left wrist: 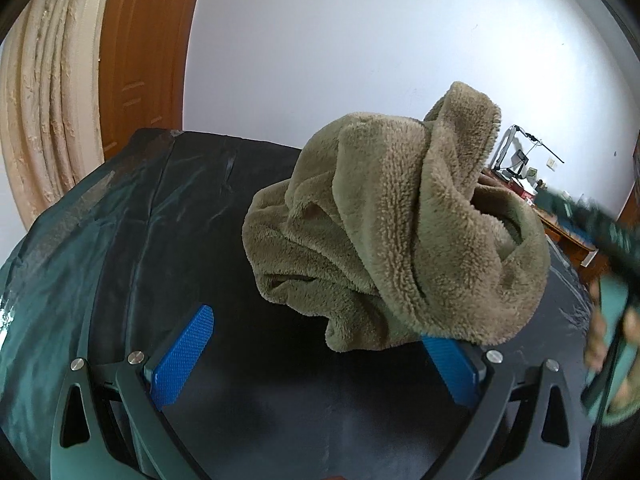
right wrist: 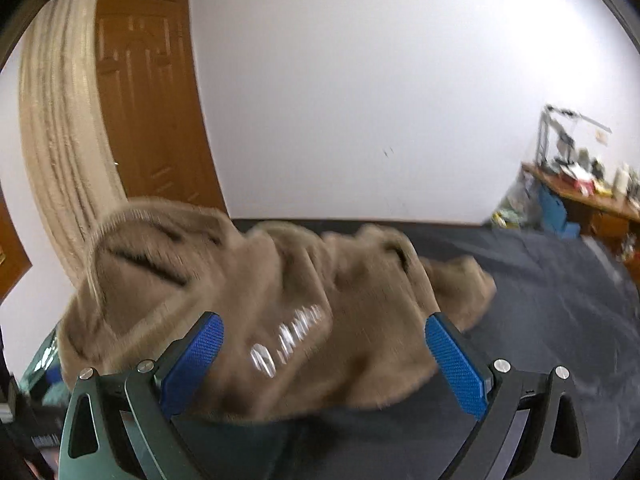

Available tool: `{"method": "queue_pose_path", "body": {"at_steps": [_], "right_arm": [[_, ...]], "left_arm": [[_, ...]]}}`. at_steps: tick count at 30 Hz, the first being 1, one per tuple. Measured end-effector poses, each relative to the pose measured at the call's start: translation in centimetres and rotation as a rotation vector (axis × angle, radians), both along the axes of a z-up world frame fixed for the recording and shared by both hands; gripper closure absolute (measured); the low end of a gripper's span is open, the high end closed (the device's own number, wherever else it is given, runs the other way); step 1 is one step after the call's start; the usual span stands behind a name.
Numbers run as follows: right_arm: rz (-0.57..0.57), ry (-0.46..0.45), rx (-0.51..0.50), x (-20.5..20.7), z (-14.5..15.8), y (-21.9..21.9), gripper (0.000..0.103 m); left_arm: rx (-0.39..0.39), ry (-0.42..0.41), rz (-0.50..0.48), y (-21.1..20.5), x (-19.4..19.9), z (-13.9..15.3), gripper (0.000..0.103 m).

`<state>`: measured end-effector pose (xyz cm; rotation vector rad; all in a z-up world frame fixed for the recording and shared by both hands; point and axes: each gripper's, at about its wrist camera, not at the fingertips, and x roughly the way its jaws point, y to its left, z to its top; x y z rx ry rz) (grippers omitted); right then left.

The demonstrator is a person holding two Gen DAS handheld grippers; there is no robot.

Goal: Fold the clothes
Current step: 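Grasp the edge of the brown fleece blanket with the right gripper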

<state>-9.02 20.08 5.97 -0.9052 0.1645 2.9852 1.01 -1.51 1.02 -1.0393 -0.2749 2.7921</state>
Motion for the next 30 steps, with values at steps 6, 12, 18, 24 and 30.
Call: {"method": "queue_pose_path", "body": {"at_steps": [6,12,18,24,30], "right_arm": [[0.051,-0.078,-0.067,-5.8,-0.9,0.6,0.001],[0.053,-0.189,-0.102,-10.1,-4.6,1.3,0.007],[0.048,-0.285,-0.116,-12.5,-6.7,1.1,0.053],[-0.013,-0.18,-0.004,-10.6,-6.2,0.4,0.084],[-0.174,0.055,0.242,-4.4,-3.4,-0.2,0.086]], "left_arm": [[-0.001,-0.008,-0.007,0.2,0.0,-0.2,0.0],[0.01,-0.017,-0.02,0.2,0.1,-0.3,0.0],[0.0,-0.028,-0.026,0.5,-0.1,-0.5,0.0],[-0.014,-0.041,-0.012,0.4,-0.4,-0.8,0.0],[-0.029,-0.046,-0.007,0.4,-0.9,-1.2,0.0]]}}
